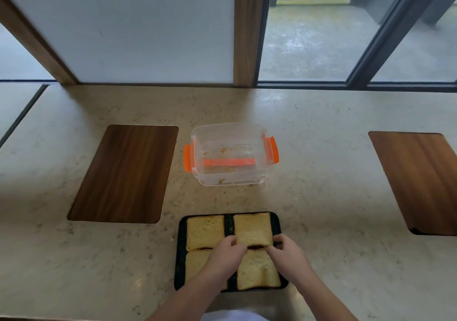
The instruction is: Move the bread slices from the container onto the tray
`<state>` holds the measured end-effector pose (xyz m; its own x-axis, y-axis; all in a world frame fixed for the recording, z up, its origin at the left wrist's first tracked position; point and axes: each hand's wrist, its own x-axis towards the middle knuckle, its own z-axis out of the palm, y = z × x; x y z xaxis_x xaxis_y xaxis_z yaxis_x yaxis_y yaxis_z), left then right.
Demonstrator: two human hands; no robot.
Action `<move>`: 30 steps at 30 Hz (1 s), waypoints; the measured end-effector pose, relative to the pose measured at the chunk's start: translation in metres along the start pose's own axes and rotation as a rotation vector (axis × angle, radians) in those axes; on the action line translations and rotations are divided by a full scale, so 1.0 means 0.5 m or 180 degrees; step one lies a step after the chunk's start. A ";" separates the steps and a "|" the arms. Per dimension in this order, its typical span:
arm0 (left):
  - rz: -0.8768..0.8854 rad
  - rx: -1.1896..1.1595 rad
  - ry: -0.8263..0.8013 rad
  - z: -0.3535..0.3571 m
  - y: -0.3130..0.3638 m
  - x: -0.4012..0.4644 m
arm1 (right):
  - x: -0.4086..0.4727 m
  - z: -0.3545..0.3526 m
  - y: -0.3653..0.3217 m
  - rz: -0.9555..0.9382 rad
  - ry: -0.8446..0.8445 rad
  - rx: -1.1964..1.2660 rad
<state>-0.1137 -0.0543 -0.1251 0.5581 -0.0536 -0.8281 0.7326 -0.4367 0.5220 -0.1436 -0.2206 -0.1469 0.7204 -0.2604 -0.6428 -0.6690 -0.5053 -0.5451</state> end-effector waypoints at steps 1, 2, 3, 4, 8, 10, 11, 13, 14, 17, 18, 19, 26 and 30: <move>0.0002 -0.0006 0.0002 0.001 0.000 0.000 | 0.000 0.001 -0.001 0.0002 0.0028 0.0003; -0.0005 -0.0014 0.0003 0.002 0.000 0.000 | 0.000 0.003 -0.002 0.0003 0.0053 0.0003; -0.0006 -0.0018 0.0005 0.002 0.000 0.001 | 0.002 0.004 -0.003 0.0004 0.0072 0.0004; -0.0004 -0.0018 0.0007 0.002 0.001 0.000 | 0.003 0.004 -0.004 0.0002 0.0078 0.0002; 0.0025 -0.0062 -0.0015 0.005 0.005 0.003 | 0.010 -0.002 -0.002 0.0019 0.0083 -0.0027; 0.0017 -0.0087 -0.0060 0.008 0.005 0.002 | 0.013 -0.005 0.000 0.0050 0.0088 -0.0033; 0.0030 -0.0092 -0.0063 0.008 0.004 0.003 | 0.014 -0.004 0.001 0.0056 0.0094 -0.0046; 0.0045 -0.0092 -0.0057 0.009 0.004 0.002 | 0.016 -0.004 0.002 0.0062 0.0105 -0.0072; 0.0048 -0.0078 -0.0054 0.008 0.006 0.002 | 0.015 -0.004 0.002 0.0080 0.0103 -0.0092; 0.0058 -0.0045 -0.0050 0.008 0.008 0.000 | 0.017 -0.001 0.003 0.0080 0.0099 -0.0151; 0.0059 -0.0024 -0.0050 0.008 0.008 0.000 | 0.017 -0.001 0.003 0.0087 0.0111 -0.0151; 0.0057 -0.0014 -0.0045 0.008 0.008 0.000 | 0.018 -0.002 0.003 0.0085 0.0105 -0.0148; 0.0010 0.0183 -0.0104 -0.001 0.011 0.003 | 0.033 -0.019 -0.008 0.0139 -0.0163 -0.0417; 0.0097 0.0603 -0.0025 -0.009 0.028 -0.016 | 0.036 -0.042 -0.033 0.0018 -0.0168 -0.0881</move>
<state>-0.1061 -0.0558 -0.1105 0.5753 -0.0762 -0.8144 0.6284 -0.5961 0.4997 -0.1158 -0.2341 -0.1383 0.7015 -0.2241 -0.6765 -0.5922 -0.7114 -0.3784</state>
